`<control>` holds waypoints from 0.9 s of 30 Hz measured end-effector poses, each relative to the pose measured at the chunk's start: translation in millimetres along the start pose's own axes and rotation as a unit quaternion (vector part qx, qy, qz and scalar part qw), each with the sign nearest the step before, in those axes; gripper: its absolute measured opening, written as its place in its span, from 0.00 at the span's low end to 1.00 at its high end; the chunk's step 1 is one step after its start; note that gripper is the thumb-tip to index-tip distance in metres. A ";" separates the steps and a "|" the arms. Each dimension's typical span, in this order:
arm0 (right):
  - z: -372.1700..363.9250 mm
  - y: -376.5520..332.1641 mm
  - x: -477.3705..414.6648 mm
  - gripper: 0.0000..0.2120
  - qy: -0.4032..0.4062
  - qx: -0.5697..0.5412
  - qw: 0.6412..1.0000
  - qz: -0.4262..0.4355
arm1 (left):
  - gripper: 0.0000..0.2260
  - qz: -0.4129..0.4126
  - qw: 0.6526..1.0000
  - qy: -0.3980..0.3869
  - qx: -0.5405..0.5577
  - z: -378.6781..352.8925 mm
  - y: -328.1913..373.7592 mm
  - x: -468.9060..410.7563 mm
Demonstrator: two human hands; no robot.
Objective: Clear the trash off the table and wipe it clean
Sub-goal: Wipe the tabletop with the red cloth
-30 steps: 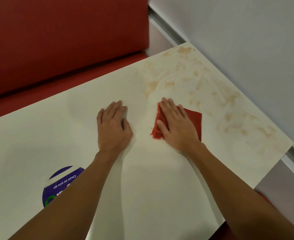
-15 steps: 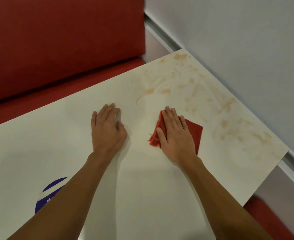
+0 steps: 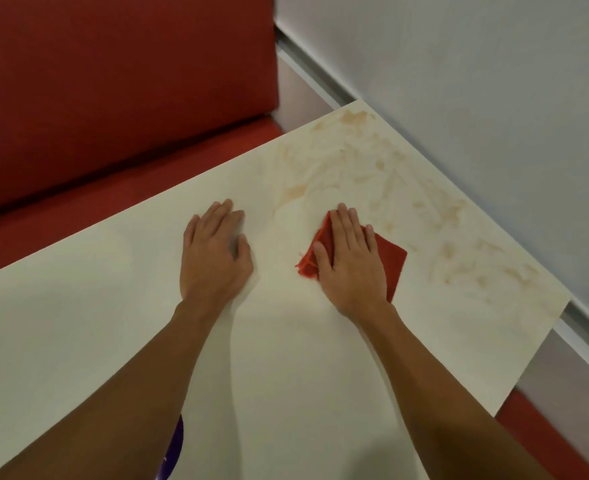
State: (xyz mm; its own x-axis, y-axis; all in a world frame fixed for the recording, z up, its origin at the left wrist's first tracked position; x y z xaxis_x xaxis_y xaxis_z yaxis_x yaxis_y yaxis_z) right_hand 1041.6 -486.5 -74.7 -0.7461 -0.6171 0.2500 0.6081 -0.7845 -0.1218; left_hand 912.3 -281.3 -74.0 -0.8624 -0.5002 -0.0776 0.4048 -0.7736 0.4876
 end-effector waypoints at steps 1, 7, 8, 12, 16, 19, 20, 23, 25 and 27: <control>3.7 1.0 -10.3 0.35 0.009 -0.017 0.999 -0.048 | 0.22 -0.002 1.000 0.003 0.001 0.1 -0.3 0.2; 12.7 -46.8 -52.9 0.36 -0.005 -0.011 1.000 -0.009 | 0.21 -0.002 1.000 0.002 0.012 -0.7 0.2 -0.2; 8.9 -46.5 -38.4 0.36 -0.009 -0.001 1.000 0.028 | 0.21 -0.004 1.000 0.003 0.013 -0.5 0.6 -0.2; 0.8 -14.0 -15.1 0.37 0.003 -0.018 1.000 -0.015 | 0.20 -0.002 1.000 0.010 0.013 0.6 0.5 -0.3; 13.7 -30.6 -64.5 0.38 0.011 -0.037 0.996 -0.077 | 0.21 0.001 1.000 0.011 0.021 0.0 0.6 0.6; 13.5 -45.8 -58.0 0.36 -0.015 0.010 0.998 0.054 | 0.20 0.006 1.000 0.011 0.021 0.6 1.0 1.5; 10.8 -43.2 -44.2 0.35 -0.019 0.018 0.995 0.099 | 0.21 0.005 1.000 0.011 0.022 0.8 1.0 1.7; 5.7 -16.3 -20.6 0.34 -0.013 0.015 0.996 0.092 | 0.21 0.007 0.999 0.015 0.027 2.2 0.4 1.3; 11.6 -11.0 -38.6 0.35 -0.001 -0.003 1.000 0.008 | 0.21 0.008 0.999 0.017 0.031 2.1 0.0 1.6; 17.1 -23.6 -63.4 0.37 0.011 -0.020 0.999 -0.045 | 0.20 0.006 0.999 0.017 0.032 1.3 0.3 1.5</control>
State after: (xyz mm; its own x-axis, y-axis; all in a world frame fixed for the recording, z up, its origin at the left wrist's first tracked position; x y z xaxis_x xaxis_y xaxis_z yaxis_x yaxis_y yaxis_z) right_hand 1079.2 -427.8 -71.2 -0.8035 -0.5450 0.2396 0.5276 -0.8383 -0.1375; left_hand 910.7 -281.8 -72.9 -0.8462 -0.5231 -0.1013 0.3932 -0.7414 0.5437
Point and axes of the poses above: each hand's wrist, its own x-axis away from the middle knuckle, its own z-axis out of the back of the hand, y = z × x, the point moved 5 cm from there along -x, towards the middle knuckle, and after that the axes turned 12 degrees about -y, right-handed, at the moved point
